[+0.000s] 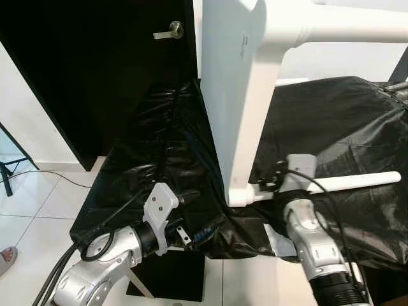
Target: Building children table
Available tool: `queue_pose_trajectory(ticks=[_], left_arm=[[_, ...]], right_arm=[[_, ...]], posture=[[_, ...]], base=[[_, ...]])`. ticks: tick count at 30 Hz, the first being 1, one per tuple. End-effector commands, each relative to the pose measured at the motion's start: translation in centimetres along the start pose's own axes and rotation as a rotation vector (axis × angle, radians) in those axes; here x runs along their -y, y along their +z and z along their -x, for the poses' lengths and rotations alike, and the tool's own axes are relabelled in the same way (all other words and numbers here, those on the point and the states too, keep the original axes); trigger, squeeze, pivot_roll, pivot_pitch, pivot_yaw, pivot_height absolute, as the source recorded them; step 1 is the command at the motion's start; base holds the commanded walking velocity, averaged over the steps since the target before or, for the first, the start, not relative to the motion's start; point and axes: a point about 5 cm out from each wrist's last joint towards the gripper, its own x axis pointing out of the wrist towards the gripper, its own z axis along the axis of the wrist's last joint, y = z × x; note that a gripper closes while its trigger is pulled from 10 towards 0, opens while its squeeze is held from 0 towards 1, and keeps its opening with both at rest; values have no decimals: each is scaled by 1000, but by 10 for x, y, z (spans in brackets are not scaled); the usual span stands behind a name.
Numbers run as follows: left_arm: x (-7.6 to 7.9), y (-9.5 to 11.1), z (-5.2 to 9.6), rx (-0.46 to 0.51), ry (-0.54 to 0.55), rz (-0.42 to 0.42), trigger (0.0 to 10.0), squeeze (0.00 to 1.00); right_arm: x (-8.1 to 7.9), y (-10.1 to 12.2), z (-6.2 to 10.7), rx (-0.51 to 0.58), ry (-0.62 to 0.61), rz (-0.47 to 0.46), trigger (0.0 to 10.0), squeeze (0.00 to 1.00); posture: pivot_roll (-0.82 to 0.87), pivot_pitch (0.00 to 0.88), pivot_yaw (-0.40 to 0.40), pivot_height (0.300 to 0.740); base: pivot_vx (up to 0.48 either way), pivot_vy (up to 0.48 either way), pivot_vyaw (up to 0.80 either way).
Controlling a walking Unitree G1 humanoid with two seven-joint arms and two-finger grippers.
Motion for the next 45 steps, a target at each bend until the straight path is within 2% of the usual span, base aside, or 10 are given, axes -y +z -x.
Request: queue_pose_trajectory(ticks=[1,6,11,14,27,32,37,39,44,45], left_arm=[[2,4,1,2,-33,-13,10000,0],[2,8,3,5,-31,-15,10000,0],[3,17,6,8,-53,-20,10000,0],[6,19,8,5,-67,-11,10000,0],[7,20,9,-9,-51,9,10000,0],[7,20,9,-7,-46,9,10000,0],[8,20,8,-6,-41,9,10000,0],[8,19,9,-7,-37,8,10000,0],[8,20,10,-8,-35,3,10000,0],[8,20,10,-9,-32,-2,10000,0]], right_arm=[[-9,-5,0,-31,46,-11,10000,0],[-23,-7,-1,-50,101,-55,10000,0],[-57,1,-15,-38,208,-92,10000,0],[-70,6,-22,-31,244,-95,10000,0],[-109,0,-21,-55,372,-70,10000,0],[-113,-2,-22,-63,390,-59,10000,0],[-109,0,-23,-44,368,-64,10000,0],[-98,0,-20,-27,335,-66,10000,0],[-92,-1,-17,-14,320,-63,10000,0],[-83,-1,-12,1,296,-72,10000,0]], posture=[[87,0,33,740],[93,0,32,740],[103,0,28,740],[109,0,24,740],[122,0,6,740],[126,0,0,740],[129,0,-3,740],[127,0,-5,740],[126,0,-4,740],[124,0,-3,740]], base=[[0,0,0],[0,0,0],[0,0,0],[0,0,0],[0,0,0],[0,0,0],[0,0,0],[0,0,0],[0,0,0],[0,0,0]])
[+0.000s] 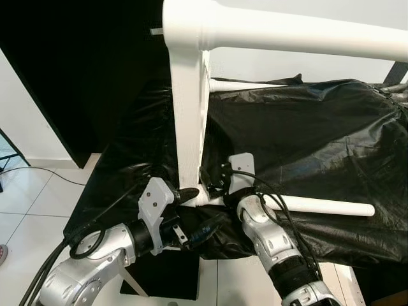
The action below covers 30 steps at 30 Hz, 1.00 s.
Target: Building children table
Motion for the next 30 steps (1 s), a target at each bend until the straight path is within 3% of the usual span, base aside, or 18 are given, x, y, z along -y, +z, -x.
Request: queue_pose_trajectory(ticks=[1,2,4,6,13,14,17,20,23,26,30], left_arm=[[1,3,2,-2,-1,-19,10000,0],[1,3,2,-4,4,-23,10000,0],[1,3,2,-4,4,-23,10000,0],[-1,1,2,-5,26,-20,10000,0],[-7,-1,2,1,88,-41,10000,0],[-15,-3,3,12,147,-43,10000,0],[-22,-3,5,22,197,-55,10000,0],[-41,-6,8,42,330,-79,10000,0],[-48,-6,9,48,383,-90,10000,0],[-64,-9,12,55,529,-103,10000,0],[-71,-12,15,73,610,-94,10000,0]], right_arm=[[2,2,4,22,2,5,10000,0],[10,3,14,46,-21,10,10000,0],[10,3,14,46,-21,10,10000,0],[23,8,33,79,-66,4,10000,0],[38,16,51,113,-125,15,10000,0],[52,21,59,134,-183,32,10000,0],[62,24,64,140,-228,53,10000,0],[79,29,71,156,-307,94,10000,0],[82,30,72,157,-320,100,10000,0],[84,32,73,169,-329,125,10000,0],[85,32,75,160,-325,132,10000,0]], posture=[[124,0,-3,740],[121,0,1,740],[121,0,1,740],[114,0,5,740],[105,0,6,740],[100,0,9,740],[98,0,9,740],[94,0,12,740],[91,0,14,740],[87,0,17,740],[87,0,16,740]], base=[[0,0,0],[0,0,0],[0,0,0],[0,0,0],[0,0,0],[0,0,0],[0,0,0],[0,0,0],[0,0,0],[0,0,0],[0,0,0]])
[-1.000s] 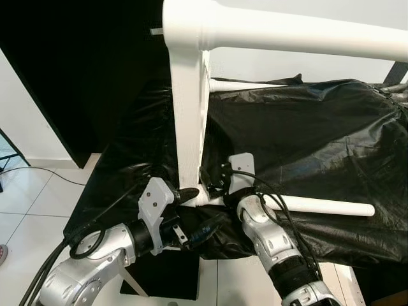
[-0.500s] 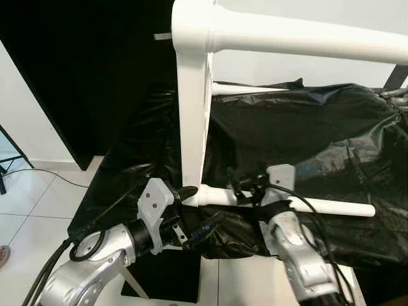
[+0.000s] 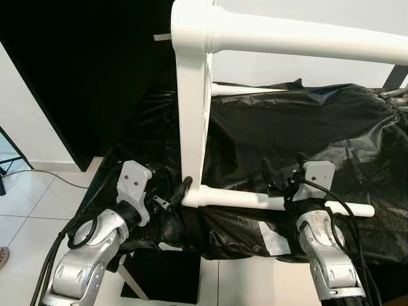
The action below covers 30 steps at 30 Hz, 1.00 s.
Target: Building children table
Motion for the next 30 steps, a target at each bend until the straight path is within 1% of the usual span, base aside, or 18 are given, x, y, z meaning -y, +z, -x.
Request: queue_pose_trajectory(ticks=[1,4,6,7,8,9,11,15,18,23,26,27,30], left_arm=[[-12,-3,2,2,174,2,10000,0],[-15,-7,3,41,245,-29,10000,0],[-15,-7,3,41,245,-29,10000,0],[-14,-9,4,51,247,-4,10000,0],[-14,-9,4,51,247,-4,10000,0],[-14,-10,9,75,242,22,10000,0],[-14,-11,11,84,242,33,10000,0],[-20,-11,15,98,274,24,10000,0],[-27,-13,21,111,323,28,10000,0],[-29,-15,26,127,366,37,10000,0],[-23,-16,29,146,384,50,10000,0],[-23,-16,29,146,384,50,10000,0],[-9,-23,37,149,387,71,10000,0]], right_arm=[[1,1,2,3,-1,5,10000,0],[3,0,4,0,-12,2,10000,0],[3,0,4,0,-12,2,10000,0],[3,-1,5,-2,-15,2,10000,0],[3,-1,5,-2,-15,2,10000,0],[7,-2,7,-5,-18,4,10000,0],[8,-2,7,-5,-19,5,10000,0],[12,-3,7,-7,-21,13,10000,0],[15,-2,7,-2,-21,16,10000,0],[20,-1,8,8,-30,23,10000,0],[25,1,12,24,-47,36,10000,0],[25,1,12,24,-47,36,10000,0],[24,-1,26,13,-66,25,10000,0]], posture=[[87,0,16,740],[85,0,12,740],[85,0,12,740],[82,0,10,740],[82,0,10,740],[80,0,8,740],[80,0,8,740],[82,0,6,740],[83,0,4,740],[83,0,1,740],[86,0,-2,740],[86,0,-2,740],[83,0,-4,740]], base=[[0,0,0],[0,0,0],[0,0,0],[0,0,0],[0,0,0],[0,0,0],[0,0,0],[0,0,0],[0,0,0],[0,0,0],[0,0,0],[0,0,0],[0,0,0]])
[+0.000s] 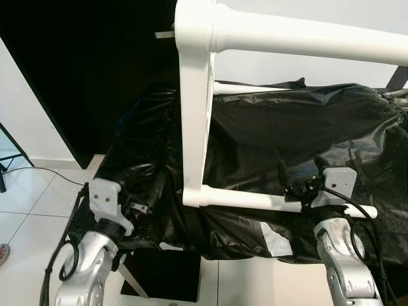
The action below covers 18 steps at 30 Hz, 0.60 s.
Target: Building children table
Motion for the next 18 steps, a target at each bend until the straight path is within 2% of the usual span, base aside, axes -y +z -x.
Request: queue_pose_trajectory(ticks=[1,9,18], left_arm=[[0,0,7,14,137,-11,10000,0],[7,-3,12,23,123,-3,10000,0],[4,4,8,67,130,-1,10000,0]], right_arm=[[0,0,9,-1,-18,-11,10000,0],[-2,-4,16,-21,-16,-18,10000,0],[0,-3,12,-15,-6,-10,10000,0]], posture=[[83,0,-4,740],[83,0,-1,740],[86,0,0,740]], base=[[0,0,0],[0,0,0],[0,0,0]])
